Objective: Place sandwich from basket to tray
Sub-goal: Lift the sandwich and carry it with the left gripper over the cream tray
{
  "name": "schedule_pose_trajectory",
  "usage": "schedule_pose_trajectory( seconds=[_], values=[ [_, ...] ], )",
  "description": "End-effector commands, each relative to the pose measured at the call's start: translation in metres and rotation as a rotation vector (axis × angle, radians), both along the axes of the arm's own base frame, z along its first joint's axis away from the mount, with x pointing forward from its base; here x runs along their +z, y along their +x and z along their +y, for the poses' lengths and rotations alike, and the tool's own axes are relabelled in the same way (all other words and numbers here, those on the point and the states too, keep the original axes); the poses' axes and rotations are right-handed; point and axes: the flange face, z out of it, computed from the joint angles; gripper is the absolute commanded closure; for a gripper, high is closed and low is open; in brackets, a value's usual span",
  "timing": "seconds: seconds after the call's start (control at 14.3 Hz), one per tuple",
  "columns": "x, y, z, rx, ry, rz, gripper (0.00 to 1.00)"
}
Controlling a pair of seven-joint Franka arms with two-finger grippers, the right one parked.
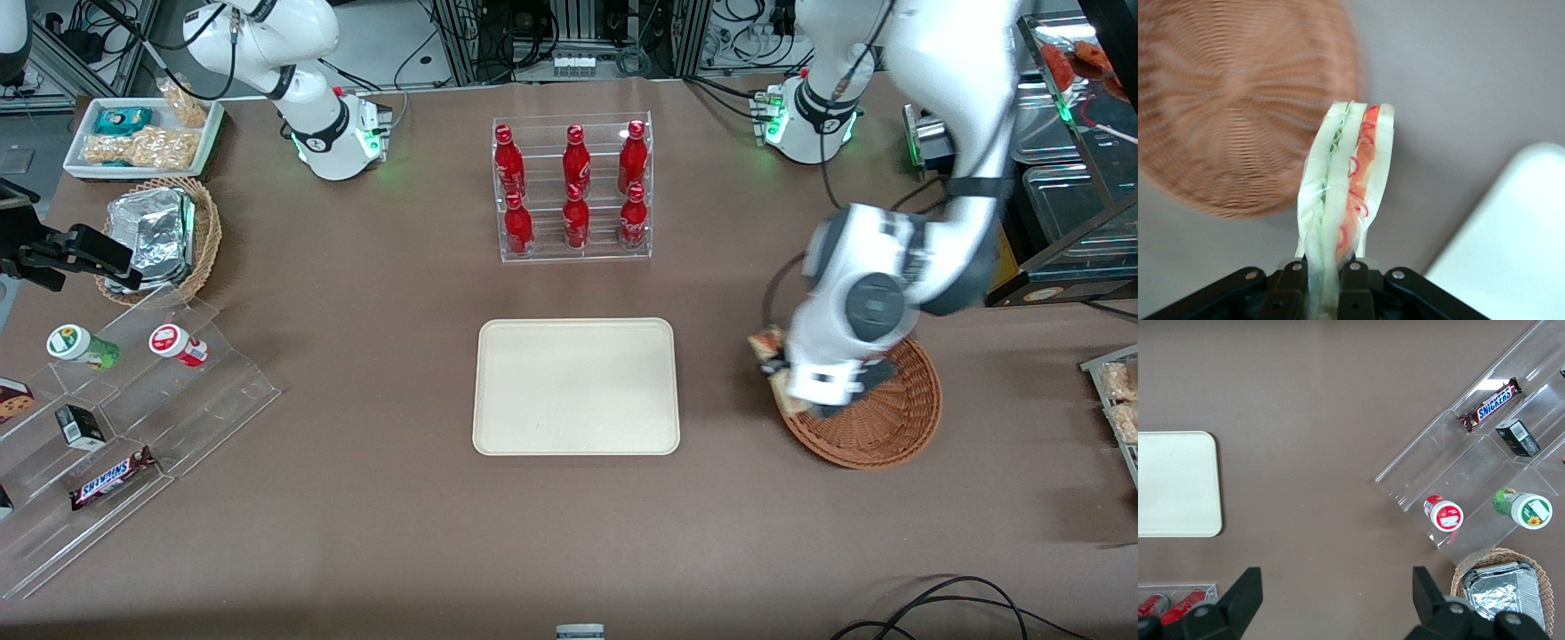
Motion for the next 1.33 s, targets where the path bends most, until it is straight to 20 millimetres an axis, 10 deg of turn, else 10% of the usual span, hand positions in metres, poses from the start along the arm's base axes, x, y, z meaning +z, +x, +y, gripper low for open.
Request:
schedule_pose_trajectory(
  seconds=[0.0, 0.21, 0.49, 0.91, 0.98, 1.05, 1.26],
  values=[
    [-0.018, 0.009, -0.072, -0.165, -0.004, -0.026, 0.96],
    [-0.039, -0.005, -0.158, -0.214, -0.058, -0.069, 0.97],
    [-0.06, -0.025, -0.222, -0.229, -0.17, -0.125, 0.97],
    [-0.088, -0.043, -0.255, -0.242, -0.217, -0.128, 0.91],
    [-0.091, -0.044, -0.256, -0.238, -0.218, -0.125, 0.75],
    [-0.091, -0.044, -0.256, -0.211, -0.22, -0.122, 0.09],
    [-0.067, -0.042, -0.255, -0.161, -0.215, -0.146, 0.0]
  ],
)
